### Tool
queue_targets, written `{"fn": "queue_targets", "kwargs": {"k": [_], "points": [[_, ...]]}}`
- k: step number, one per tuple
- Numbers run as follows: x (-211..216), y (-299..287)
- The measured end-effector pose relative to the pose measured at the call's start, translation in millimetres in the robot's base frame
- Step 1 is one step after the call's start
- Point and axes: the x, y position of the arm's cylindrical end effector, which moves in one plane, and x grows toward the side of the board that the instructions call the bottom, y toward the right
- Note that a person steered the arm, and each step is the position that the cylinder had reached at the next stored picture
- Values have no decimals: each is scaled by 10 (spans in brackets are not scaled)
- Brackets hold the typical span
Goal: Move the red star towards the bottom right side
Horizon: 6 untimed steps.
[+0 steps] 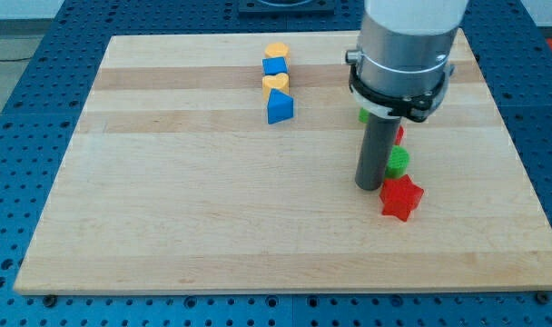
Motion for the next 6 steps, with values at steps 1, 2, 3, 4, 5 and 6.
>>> {"fn": "queue_targets", "kwargs": {"k": [1, 2, 3, 4, 5, 6], "points": [[36, 92], [190, 145], [393, 153], [434, 196], [441, 248], [443, 291]]}}
